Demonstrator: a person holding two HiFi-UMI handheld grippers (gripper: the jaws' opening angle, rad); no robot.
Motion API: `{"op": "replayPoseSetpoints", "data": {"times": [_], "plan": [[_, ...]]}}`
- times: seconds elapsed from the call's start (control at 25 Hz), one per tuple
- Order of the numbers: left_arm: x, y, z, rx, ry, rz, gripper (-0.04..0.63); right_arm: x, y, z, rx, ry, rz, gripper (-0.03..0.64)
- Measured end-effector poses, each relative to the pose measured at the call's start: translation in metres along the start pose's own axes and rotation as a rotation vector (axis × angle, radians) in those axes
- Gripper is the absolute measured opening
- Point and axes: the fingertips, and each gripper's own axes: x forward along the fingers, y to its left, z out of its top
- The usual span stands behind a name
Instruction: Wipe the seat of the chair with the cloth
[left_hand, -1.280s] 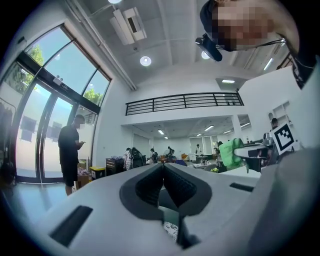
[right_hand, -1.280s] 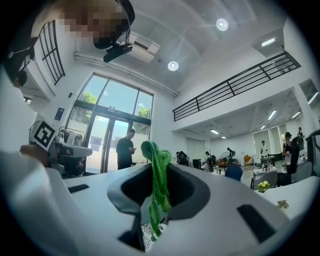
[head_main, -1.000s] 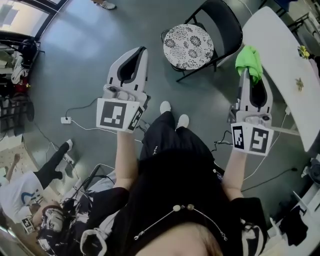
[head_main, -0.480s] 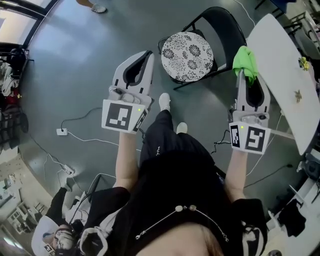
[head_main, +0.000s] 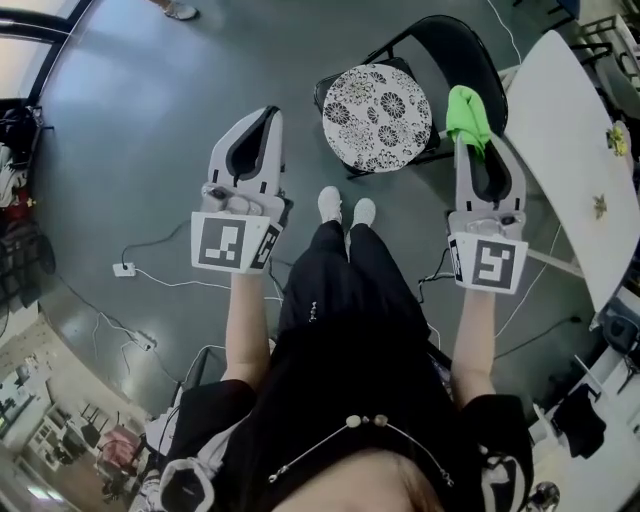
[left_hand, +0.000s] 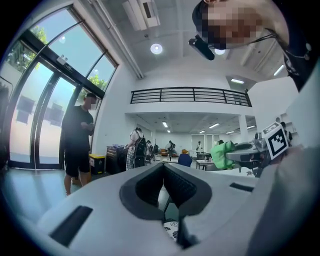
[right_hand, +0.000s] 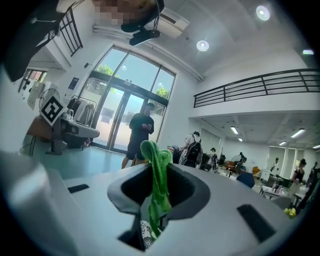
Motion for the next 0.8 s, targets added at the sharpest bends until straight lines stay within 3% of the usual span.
{"op": "replayPoseSetpoints", "data": {"times": [0.24, 0.52, 0.8], "plan": [[0.007, 0.01, -0.028, -0.035, 0.03, 0.059, 0.006, 0.074, 0.003, -0.052, -0.088, 0.056, 0.105, 0.086], [0.018, 0.016, -0.099, -0.086, 0.11, 0.102, 0.006, 0.162, 0.033, -0.178, -0.171, 0.263, 0.264, 0.086], [0.069, 0.047, -0.18, -0.12, 0.11, 0.131, 0.006, 0.215, 0.077, -0.292, -0.183, 0.356, 0.374, 0.086]]}}
